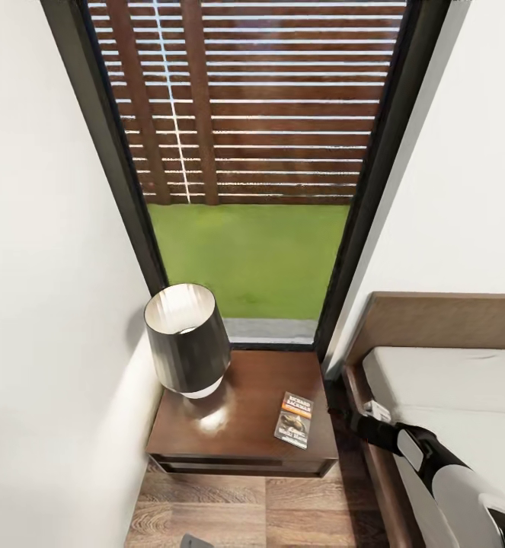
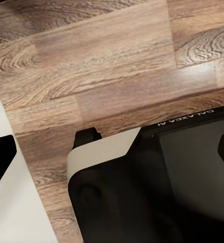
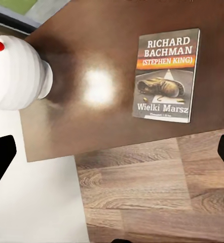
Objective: In the bedroom, move the book from the bed onto either nightstand, and place the two sandals side by side next to the bed.
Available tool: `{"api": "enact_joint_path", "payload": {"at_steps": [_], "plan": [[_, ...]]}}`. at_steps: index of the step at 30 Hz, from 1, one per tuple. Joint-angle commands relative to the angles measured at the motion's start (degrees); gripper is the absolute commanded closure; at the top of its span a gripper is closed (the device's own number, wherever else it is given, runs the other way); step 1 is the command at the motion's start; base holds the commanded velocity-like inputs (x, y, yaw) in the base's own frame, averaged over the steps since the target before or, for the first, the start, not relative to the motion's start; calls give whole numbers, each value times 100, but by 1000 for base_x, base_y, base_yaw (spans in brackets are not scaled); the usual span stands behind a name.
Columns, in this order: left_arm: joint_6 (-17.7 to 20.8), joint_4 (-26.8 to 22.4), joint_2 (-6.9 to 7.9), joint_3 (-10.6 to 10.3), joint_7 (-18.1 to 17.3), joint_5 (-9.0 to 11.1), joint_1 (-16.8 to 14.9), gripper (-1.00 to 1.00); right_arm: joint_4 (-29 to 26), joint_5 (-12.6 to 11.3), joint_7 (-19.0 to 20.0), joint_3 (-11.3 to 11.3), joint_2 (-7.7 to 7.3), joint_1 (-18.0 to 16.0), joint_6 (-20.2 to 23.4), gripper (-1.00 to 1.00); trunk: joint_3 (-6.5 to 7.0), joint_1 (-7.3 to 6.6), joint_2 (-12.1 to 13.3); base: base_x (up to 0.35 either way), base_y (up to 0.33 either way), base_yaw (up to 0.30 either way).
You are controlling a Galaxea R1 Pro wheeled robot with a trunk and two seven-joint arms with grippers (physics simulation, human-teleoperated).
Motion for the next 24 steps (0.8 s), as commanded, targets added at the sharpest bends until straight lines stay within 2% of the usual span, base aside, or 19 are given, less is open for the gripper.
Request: {"api": "enact_joint_path", "payload": {"at_steps": [1, 4, 8, 24], "plan": [[30, -12, 3, -49, 35, 58, -2, -100, -3, -62, 1, -9, -1, -1, 49, -100, 12, -21, 36, 0, 0, 0], [28, -10, 2, -49, 34, 58, -1, -100, -11, 29, -70, -4, -17, 155, -261, -100, 66, -87, 156, 0, 0, 0], [28, -9, 5, -48, 28, 62, -3, -100, -1, 167, -146, -2, -19, 246, -462, -100, 138, -175, 317, 0, 0, 0], [22, -8, 8, -46, 16, 66, -2, -100, 87, 727, -459, -2, 33, 367, -665, -100, 425, -526, 958, 0, 0, 0]]}}
